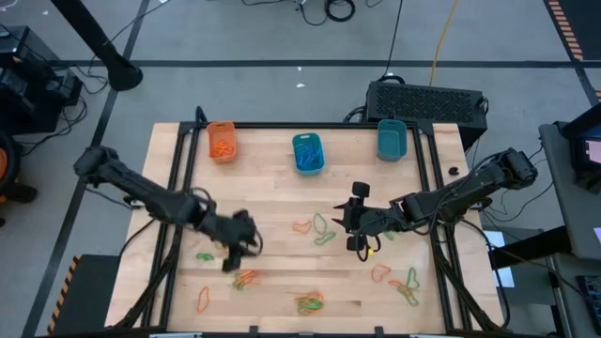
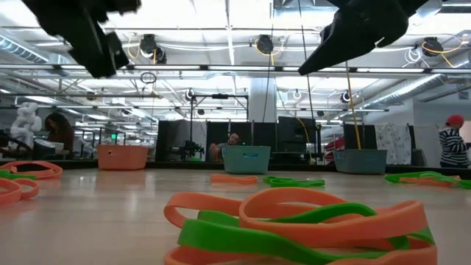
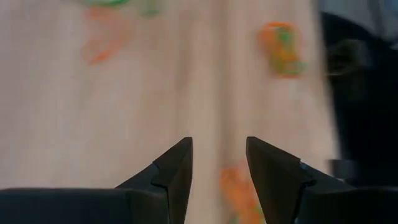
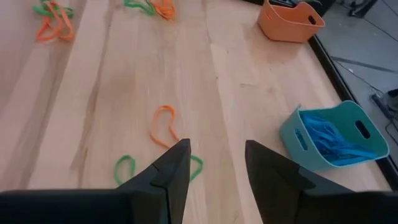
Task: Sort rubber bands into baskets
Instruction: Put the orange rubber band into the orange bin
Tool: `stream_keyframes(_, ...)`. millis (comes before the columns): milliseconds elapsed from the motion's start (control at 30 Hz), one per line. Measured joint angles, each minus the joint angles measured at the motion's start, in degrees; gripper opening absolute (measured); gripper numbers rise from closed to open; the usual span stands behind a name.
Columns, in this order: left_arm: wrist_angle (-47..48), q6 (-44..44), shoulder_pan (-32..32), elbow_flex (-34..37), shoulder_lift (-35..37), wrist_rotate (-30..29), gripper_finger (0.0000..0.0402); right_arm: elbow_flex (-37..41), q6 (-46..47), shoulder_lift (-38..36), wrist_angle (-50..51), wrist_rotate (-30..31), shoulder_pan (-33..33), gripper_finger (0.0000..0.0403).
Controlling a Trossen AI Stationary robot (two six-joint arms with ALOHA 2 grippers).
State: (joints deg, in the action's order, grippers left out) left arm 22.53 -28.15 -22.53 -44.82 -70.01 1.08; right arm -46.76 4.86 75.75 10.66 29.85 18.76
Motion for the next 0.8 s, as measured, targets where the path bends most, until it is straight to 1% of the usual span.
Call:
stream_keyframes(67, -6.4, 0.0, -3.4, 0.0, -3.2, -1.7, 0.0157, 0.0, -0.5, 0.0, 0.0, 0.0, 0.0, 0.0146)
stream_keyframes(167, -14.1, 0.4, -6.7, 0.0, -8.7, -4.4, 0.0157, 0.0, 0.5, 0.0, 0.2, -0.6, 0.0, 0.0146)
stream_keyframes(200, -17.2, 0.7, -7.4, 0.0, -10.8, -5.0, 0.0157, 0.0, 1.3, 0.0, 0.4, -2.2, -0.1, 0.0146)
stream_keyframes(333, -28.9, 5.0, -9.2, -1.0, -19.8, -5.1, 0.0157, 0.0, 3.4, 0.0, 0.5, -12.9, 0.0, 0.0146)
stream_keyframes(400, -32.6, 6.9, -9.5, -3.0, -24.4, -5.0, 0.0157, 0.0, 5.1, 0.0, 0.4, -15.2, 0.1, 0.0146)
stream_keyframes(467, -34.1, 8.5, -9.5, -6.2, -28.8, -4.6, 0.0157, 0.0, 6.5, 0.0, 0.4, -15.1, 0.1, 0.0146)
stream_keyframes(533, -33.6, 10.1, -9.5, -9.6, -32.6, -4.4, 0.0157, 0.0, 7.5, 0.0, 0.4, -15.1, 0.1, 0.0146)
stream_keyframes(600, -32.8, 12.1, -9.5, -13.0, -36.0, -2.6, 0.0157, 0.0, 8.4, 0.0, 0.3, -15.0, 0.1, 0.0146)
stream_keyframes(700, -32.0, 14.1, -9.5, -16.8, -39.9, 0.9, 0.0157, 0.0, 9.8, 0.0, 0.4, -15.1, 0.1, 0.0146)
stream_keyframes(800, -31.4, 15.0, -9.4, -18.4, -41.9, 3.1, 0.0157, 0.0, 10.6, 0.0, 0.6, -15.2, 0.5, 0.0146)
